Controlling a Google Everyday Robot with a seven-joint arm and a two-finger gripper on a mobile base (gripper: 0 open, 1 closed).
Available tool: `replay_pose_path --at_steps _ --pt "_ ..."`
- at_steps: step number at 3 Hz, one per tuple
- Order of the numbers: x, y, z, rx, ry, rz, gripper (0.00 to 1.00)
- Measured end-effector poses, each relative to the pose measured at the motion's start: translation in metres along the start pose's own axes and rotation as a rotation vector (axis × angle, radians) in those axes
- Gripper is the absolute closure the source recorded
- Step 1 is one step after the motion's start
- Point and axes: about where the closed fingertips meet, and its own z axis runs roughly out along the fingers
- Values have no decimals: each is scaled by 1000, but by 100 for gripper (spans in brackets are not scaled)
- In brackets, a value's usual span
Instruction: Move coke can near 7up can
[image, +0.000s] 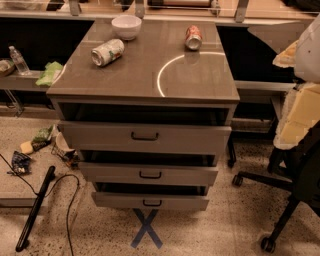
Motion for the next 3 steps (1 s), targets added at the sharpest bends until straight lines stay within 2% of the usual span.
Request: replay_pose_path --at_steps 1,2,3 --pt "0 0 0 0 0 0 0" --pt "-7 -27 15 9 -87 64 0" --pt "-11 -105 55 62 -407 258 0"
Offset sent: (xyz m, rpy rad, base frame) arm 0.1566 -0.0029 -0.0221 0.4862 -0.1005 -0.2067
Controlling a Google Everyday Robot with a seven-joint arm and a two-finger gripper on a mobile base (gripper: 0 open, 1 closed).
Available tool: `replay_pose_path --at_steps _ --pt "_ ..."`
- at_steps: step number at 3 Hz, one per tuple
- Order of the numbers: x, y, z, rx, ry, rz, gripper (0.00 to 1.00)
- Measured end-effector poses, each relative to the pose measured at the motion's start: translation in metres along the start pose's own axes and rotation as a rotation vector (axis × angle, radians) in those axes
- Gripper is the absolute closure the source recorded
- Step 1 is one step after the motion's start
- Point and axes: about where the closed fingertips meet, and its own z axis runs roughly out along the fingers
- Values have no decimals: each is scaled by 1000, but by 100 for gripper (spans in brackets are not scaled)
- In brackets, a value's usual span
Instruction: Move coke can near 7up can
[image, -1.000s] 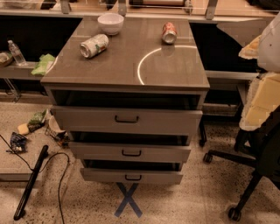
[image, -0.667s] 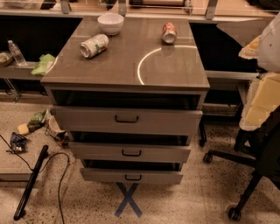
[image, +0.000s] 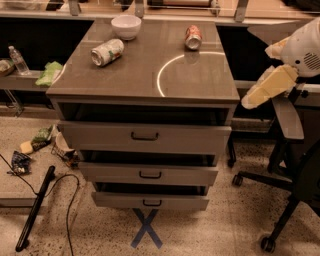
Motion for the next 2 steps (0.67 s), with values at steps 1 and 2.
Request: replay_pose_path --at_steps 1,2 --pt "6 -34 20 62 -177 83 0" --pt "12 -73 50 155 -273 171 0"
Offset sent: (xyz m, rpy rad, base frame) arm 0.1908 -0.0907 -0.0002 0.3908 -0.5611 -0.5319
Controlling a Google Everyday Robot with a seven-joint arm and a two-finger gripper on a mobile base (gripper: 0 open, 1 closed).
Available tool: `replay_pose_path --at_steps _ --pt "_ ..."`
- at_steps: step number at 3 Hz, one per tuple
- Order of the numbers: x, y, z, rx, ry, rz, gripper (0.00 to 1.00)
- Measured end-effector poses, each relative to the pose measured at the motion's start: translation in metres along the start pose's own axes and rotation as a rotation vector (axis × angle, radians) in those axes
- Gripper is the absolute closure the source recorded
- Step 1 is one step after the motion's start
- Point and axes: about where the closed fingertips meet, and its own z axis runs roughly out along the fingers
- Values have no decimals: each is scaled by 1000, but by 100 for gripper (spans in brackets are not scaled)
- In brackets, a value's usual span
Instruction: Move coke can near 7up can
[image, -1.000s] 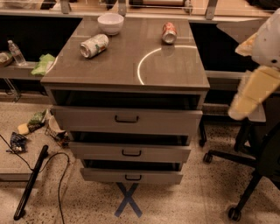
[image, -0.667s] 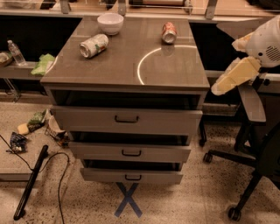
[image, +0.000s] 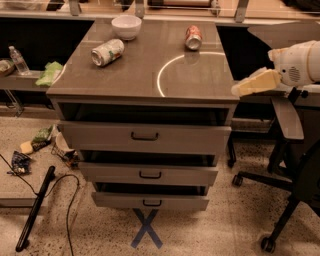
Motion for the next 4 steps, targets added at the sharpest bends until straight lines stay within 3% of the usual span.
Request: replay_pose_path --at_steps 1,2,3,4 --pt "-18 -38 22 134 27 30 0" --pt "-17 -34 27 123 29 48 0" --pt "-22 -46 50 163 -5 73 0" --pt "-55 -96 110 242 -129 160 0"
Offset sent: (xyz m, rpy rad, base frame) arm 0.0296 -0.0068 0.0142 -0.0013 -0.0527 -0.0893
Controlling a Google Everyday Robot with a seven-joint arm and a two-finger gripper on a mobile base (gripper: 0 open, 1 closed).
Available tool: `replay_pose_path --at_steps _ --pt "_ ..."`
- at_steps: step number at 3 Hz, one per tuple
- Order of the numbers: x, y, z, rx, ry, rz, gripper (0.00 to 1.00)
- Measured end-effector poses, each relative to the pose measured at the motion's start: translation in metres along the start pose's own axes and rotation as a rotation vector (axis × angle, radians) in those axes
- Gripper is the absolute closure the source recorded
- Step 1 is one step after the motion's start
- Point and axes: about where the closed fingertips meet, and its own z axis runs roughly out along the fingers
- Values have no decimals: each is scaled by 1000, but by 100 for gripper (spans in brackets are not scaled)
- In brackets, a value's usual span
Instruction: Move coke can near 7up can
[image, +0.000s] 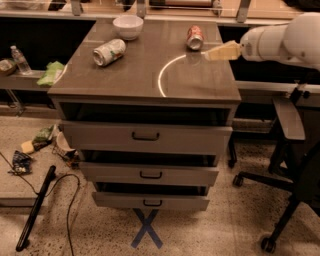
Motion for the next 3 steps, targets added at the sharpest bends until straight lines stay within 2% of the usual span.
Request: replay_pose_path --at_steps 1,2,3 --pt "-33 -27 38 44 -78 43 0" --pt "-46 -36 85 44 -95 92 0" --pt "-50 -32 128 33 -83 131 0"
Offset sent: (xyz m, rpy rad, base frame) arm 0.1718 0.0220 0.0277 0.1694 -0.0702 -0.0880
